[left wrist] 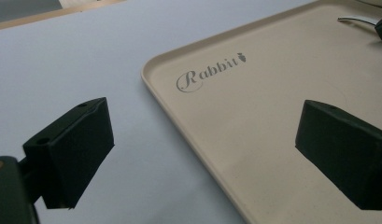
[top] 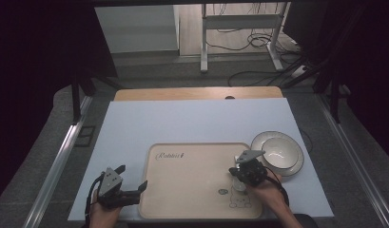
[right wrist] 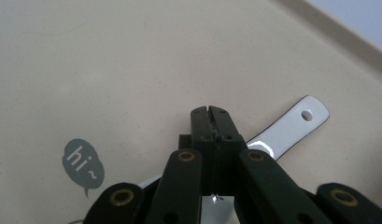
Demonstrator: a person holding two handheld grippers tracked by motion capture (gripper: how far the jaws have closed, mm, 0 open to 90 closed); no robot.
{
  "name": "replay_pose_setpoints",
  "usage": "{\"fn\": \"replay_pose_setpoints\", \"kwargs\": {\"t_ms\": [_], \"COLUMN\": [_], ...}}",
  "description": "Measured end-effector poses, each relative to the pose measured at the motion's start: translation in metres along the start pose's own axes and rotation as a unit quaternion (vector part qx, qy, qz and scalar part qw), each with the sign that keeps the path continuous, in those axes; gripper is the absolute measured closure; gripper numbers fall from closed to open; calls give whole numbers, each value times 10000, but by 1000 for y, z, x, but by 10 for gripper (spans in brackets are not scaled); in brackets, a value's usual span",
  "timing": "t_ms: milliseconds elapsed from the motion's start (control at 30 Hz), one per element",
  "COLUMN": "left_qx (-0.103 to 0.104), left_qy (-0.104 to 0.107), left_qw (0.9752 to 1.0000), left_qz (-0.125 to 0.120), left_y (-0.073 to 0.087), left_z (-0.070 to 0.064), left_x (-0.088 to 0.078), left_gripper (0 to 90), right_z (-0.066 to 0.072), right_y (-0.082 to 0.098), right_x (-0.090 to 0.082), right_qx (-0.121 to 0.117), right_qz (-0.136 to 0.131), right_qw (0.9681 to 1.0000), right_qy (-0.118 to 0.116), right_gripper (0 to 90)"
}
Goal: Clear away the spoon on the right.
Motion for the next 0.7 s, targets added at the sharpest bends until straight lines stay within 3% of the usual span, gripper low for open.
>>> {"fn": "replay_pose_setpoints", "kwargs": {"t_ms": [267,700], "left_qx": [-7,-30], "left_qy": [0,40], "left_qw": [10000,10000], "left_qz": [1,57], "left_y": [0,-1], "left_z": [0,-1], "left_x": [0,0], "left_gripper": [43,45], "right_z": [1,7], "right_y": [-1,-3], "right_x": [-2,-9], "right_qx": [-82,-142], "right_qz": [-102,-366], "right_qw": [9999,9992], "right_qy": [-2,-20], "right_gripper": [896,749]}}
Point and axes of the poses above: each handheld gripper's, and its own axes: x roughly forward along the jaws, y roughly out of its underside, z roughly to its left, the point moved 1 cm from there along x, roughly forward along the jaws, and after that the axes turned 13 degrees about -y, right-handed, at the moved point
